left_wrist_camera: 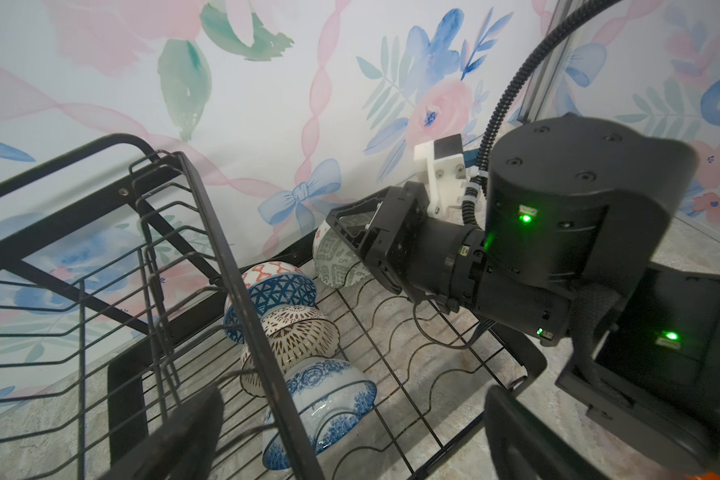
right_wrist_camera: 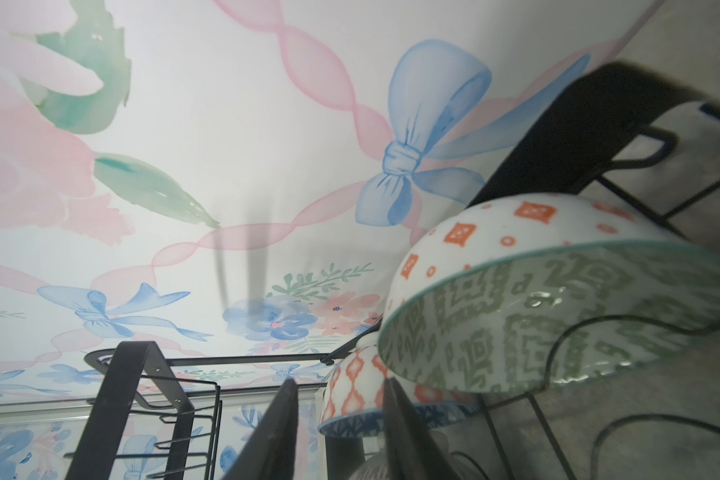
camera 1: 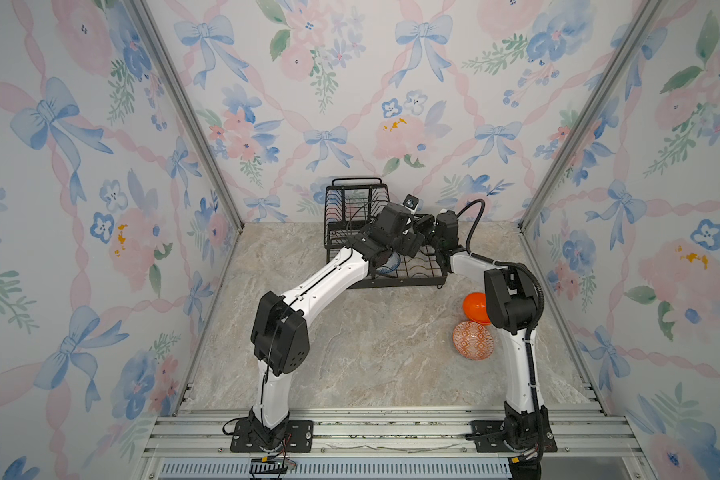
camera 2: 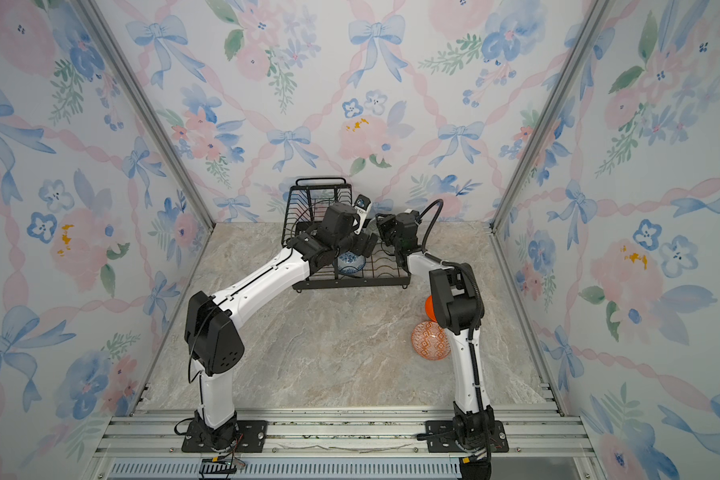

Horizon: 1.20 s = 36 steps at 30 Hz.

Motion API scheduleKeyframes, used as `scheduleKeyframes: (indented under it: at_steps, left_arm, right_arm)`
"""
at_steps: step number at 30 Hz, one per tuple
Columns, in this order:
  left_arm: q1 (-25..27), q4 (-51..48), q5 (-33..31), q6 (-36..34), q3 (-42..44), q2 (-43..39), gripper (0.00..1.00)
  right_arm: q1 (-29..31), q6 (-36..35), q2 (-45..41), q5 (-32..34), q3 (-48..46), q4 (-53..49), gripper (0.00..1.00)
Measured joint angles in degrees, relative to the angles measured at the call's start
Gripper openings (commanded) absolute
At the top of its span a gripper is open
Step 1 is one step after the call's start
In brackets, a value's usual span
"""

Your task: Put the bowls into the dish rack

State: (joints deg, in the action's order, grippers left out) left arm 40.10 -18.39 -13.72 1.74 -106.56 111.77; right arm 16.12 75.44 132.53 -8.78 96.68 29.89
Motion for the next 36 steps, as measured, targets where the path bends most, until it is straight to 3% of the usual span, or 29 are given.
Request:
scheduleKeyframes:
  at_steps: [16,23,28,36]
  left_arm:
    - [1.95,0.5,-1.07,1.64,1.31,-0.98,0.98]
    - [4.48,-0.17,-1.14,2.01,0.0,-0.98,0.98]
    - [6.97,-0.57,-1.53,4.09,-4.11,-0.98,0.98]
    - [8.7,-0.63,-2.95,6.73,-9.35,0.35,0.98]
  right_arm:
    - [-0.74,-5.2,-14.73,0.15,-16.31,-1.16,0.56]
    - [-1.64,-10.97,-24.76,-0.22,-21.79,-5.97,0.73]
    - [-4.48,-12.83,-30.4,-1.86,-23.71,-9.07,0.98]
    - [-11.34,-15.02,-39.54,-1.31,-28.17,-17.53,0.97]
